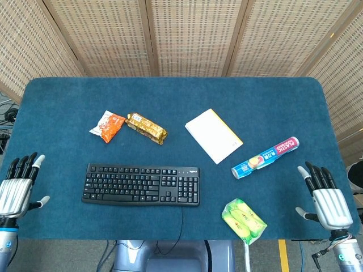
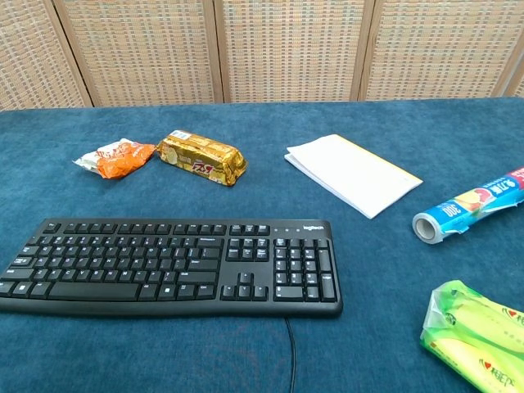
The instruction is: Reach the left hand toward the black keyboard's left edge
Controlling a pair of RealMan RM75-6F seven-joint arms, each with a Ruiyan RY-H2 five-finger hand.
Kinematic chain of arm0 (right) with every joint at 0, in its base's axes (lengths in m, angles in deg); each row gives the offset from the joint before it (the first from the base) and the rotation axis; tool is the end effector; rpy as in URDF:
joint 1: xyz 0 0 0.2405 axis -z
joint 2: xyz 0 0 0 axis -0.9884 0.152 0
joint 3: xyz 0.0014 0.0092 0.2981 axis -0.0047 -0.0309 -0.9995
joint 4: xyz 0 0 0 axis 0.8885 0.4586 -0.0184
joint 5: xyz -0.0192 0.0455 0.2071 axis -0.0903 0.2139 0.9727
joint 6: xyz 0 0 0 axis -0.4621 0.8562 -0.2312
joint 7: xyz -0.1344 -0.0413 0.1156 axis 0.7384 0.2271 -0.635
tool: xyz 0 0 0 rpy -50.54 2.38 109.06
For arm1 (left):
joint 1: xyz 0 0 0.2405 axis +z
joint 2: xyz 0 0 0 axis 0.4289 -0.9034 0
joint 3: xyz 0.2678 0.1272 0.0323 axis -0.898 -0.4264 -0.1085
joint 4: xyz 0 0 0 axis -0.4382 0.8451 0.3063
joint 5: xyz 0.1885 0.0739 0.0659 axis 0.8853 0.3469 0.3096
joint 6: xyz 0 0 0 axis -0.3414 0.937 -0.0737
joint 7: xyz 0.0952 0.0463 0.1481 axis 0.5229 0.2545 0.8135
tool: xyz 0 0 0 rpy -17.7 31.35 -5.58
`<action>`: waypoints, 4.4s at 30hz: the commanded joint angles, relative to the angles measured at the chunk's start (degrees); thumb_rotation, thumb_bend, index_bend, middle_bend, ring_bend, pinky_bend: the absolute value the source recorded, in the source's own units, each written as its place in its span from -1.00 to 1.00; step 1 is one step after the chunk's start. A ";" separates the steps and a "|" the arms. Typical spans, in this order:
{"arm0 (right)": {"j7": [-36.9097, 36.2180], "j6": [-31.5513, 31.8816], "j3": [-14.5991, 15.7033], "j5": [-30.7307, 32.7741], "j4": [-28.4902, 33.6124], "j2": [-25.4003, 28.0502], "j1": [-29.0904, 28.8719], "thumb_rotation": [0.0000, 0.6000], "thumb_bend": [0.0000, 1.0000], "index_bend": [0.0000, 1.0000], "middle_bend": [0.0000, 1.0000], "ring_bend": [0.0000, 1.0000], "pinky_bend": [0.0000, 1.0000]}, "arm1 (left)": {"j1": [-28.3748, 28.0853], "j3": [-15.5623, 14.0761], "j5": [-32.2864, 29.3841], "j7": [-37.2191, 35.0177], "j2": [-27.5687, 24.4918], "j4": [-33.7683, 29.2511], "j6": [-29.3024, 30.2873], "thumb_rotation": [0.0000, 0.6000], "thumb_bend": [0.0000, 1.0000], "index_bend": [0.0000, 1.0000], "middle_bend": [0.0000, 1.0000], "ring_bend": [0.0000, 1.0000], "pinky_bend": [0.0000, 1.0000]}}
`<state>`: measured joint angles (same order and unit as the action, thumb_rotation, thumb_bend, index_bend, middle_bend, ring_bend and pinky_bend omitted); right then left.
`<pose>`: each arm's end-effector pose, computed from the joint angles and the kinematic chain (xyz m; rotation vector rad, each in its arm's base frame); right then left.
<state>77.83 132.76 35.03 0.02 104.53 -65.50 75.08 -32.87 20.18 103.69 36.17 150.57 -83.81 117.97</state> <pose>-0.3417 -0.2226 0.1591 1.5062 -0.8919 0.8695 -0.3425 0.2334 0.1436 -1.4549 -0.8387 -0.7110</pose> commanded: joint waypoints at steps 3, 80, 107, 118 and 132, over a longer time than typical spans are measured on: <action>0.09 -0.10 0.04 -0.01 0.00 -0.07 -0.03 1.00 -0.90 -1.00 -1.00 -1.00 -1.00 | -0.04 0.04 -0.06 -0.02 0.04 0.02 -0.05 1.00 -0.77 -1.00 -1.00 -1.00 -1.00; -2.32 -0.46 -0.33 0.53 -0.20 0.38 -0.26 1.00 -0.91 -1.00 -1.00 -1.00 -1.00 | -42.15 -13.24 -58.16 13.43 -9.21 -11.77 -42.00 1.00 0.56 -1.00 0.19 0.23 -0.31; -2.24 -0.30 -0.19 0.14 0.03 0.46 -0.23 1.00 -0.92 -1.00 -1.00 -1.00 -1.00 | -45.26 -15.51 -57.54 10.18 -7.21 -11.67 -40.74 1.00 0.56 -1.00 0.19 0.23 -0.31; -2.27 -0.14 -0.19 0.00 0.17 0.57 -0.20 1.00 -0.91 -1.00 -1.00 -1.00 -1.00 | -46.28 -16.56 -57.91 9.74 -5.89 -11.14 -40.77 1.00 0.57 -1.00 0.19 0.23 -0.31; -2.36 0.13 -0.14 -0.38 0.43 0.78 -0.16 1.00 -0.92 -1.00 -1.00 -1.00 -1.00 | -47.37 -17.56 -58.43 9.33 -5.45 -11.49 -40.20 1.00 0.57 -1.00 0.19 0.23 -0.31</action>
<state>75.47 132.89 34.88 -0.36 104.96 -64.73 74.92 -80.24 2.58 45.25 45.63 145.15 -95.24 77.74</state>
